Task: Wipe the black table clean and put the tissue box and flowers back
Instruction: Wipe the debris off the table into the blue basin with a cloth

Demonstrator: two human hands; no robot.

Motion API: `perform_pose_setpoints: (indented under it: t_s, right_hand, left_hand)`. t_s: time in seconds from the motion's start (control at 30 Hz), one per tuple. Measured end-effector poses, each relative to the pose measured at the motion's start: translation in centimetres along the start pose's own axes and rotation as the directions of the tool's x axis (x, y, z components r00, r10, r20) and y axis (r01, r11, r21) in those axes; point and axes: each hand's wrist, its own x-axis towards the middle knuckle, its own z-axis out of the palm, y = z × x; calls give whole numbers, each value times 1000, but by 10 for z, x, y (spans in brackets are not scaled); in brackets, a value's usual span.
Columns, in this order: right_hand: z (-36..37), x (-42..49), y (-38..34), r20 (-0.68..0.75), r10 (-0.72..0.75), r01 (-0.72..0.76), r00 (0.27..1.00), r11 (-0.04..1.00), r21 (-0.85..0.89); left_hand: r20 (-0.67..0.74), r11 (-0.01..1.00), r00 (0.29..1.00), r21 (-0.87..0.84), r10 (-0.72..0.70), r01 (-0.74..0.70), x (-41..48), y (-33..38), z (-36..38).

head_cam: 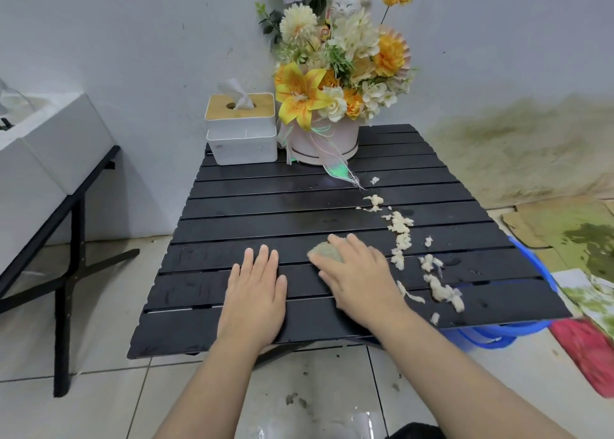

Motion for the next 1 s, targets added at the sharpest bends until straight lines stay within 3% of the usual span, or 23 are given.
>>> perform_pose_setpoints:
  t_s: [0.13, 0.2, 0.27, 0.37, 0.43, 0.6, 0.73, 0.8, 0.87, 0.93, 1.0]
  right_hand:
    - [-5, 3, 34, 54, 186, -189, 981, 980, 62]
    - [-8, 10, 21, -37, 256, -251, 966, 963, 94]
    - [-13, 11, -13, -110, 199, -186, 974, 976, 116]
    - [-4, -15, -54, -96, -35, 43, 995, 995, 91]
    - [-3, -28, -44, -101, -58, 68, 993, 992, 103]
    - [-9, -29, 46, -108, 135, -127, 985, 989, 76]
    - [-27, -28, 77, -94, 280, -261, 955, 949, 174]
    - [-33, -27, 59, -100, 226, -199, 969, 954, 224]
    - [-29, -39, 32, -145, 73, -40, 987, 974, 221]
    - [-19, -58, 19, -123, -39, 63, 992, 979, 194]
    - [-18, -69, 34, -121, -41, 63, 992, 981, 183]
  left_hand:
    - [13, 1000, 1000, 12, -4, 4, -2, 3, -3]
    - [11, 1000, 1000, 6, -4, 4, -2, 4, -3]
    - [8, 1000, 1000, -8, -3, 3, -1, 2, -2]
    - [19, 1000, 1000, -16, -5, 5, 0, 0, -1]
    - [22, 1000, 1000, -2, -7, 7, 0, 1, -1]
    - [48, 1000, 999, 12, -17, 16, 1, 3, -4]
    - [-18, 1000, 1000, 5, -20, 20, -2, 19, -7]
    - [-42, 996, 999, -76, 33, -36, -7, 45, -2]
    - [-33, 990, 997, -126, 63, -67, -9, 69, 6]
    - [-37, 995, 998, -80, 59, -62, -8, 81, 15]
    - [-50, 998, 997, -19, 53, -54, -5, 82, 21]
